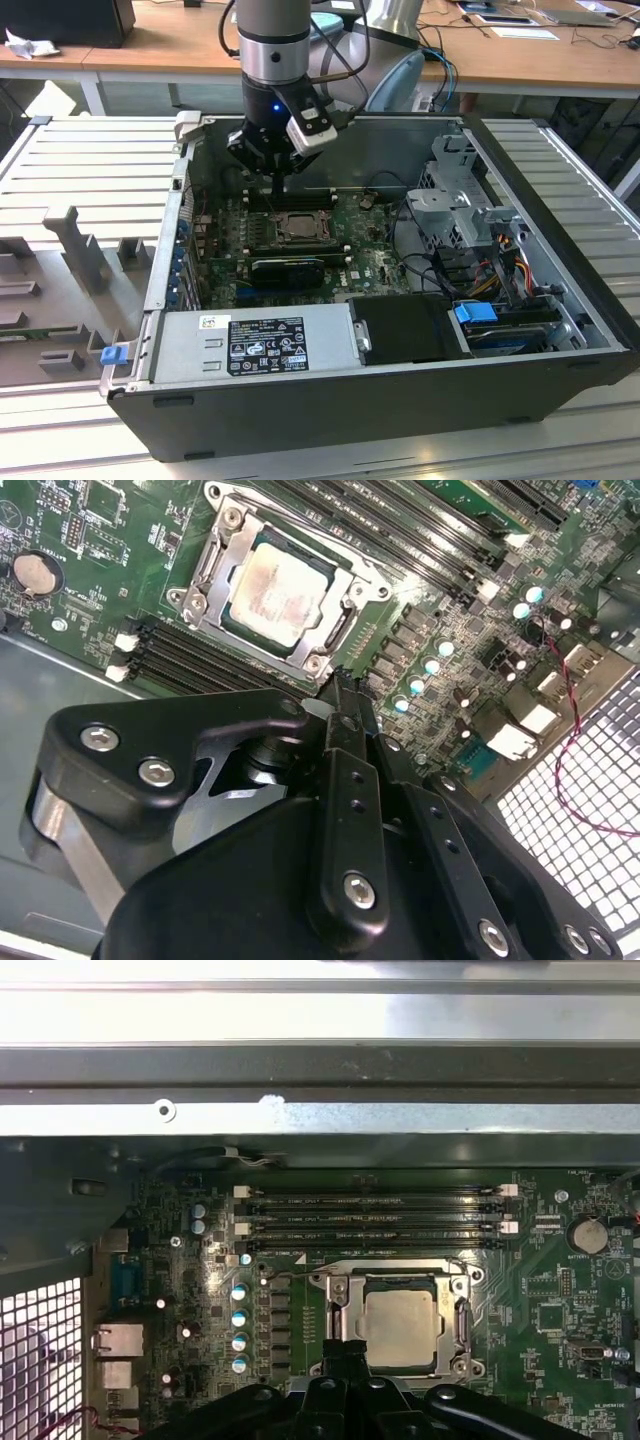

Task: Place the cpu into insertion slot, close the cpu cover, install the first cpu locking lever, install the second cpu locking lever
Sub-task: 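Install the first cpu locking lever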

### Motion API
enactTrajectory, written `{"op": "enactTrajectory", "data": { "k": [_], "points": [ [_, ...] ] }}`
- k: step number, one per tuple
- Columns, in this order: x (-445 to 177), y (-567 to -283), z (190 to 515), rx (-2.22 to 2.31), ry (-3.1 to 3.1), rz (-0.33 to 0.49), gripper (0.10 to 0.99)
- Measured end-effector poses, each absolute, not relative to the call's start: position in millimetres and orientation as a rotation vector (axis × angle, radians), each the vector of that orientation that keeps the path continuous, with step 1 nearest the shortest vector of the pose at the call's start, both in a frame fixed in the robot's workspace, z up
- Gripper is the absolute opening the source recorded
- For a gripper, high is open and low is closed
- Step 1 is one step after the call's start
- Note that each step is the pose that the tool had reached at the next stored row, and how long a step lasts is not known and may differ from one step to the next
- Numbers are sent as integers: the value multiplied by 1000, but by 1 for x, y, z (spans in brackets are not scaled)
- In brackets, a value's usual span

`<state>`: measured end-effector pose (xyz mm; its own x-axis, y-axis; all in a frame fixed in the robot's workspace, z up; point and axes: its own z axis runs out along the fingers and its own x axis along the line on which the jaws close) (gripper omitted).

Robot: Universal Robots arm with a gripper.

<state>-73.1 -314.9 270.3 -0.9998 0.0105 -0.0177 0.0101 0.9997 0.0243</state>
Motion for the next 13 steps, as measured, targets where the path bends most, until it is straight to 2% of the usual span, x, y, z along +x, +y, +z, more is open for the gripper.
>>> {"op": "enactTrajectory", "data": {
  "k": [13],
  "points": [
    [-90,-315,267,64,3122,38,106]
  ]
}}
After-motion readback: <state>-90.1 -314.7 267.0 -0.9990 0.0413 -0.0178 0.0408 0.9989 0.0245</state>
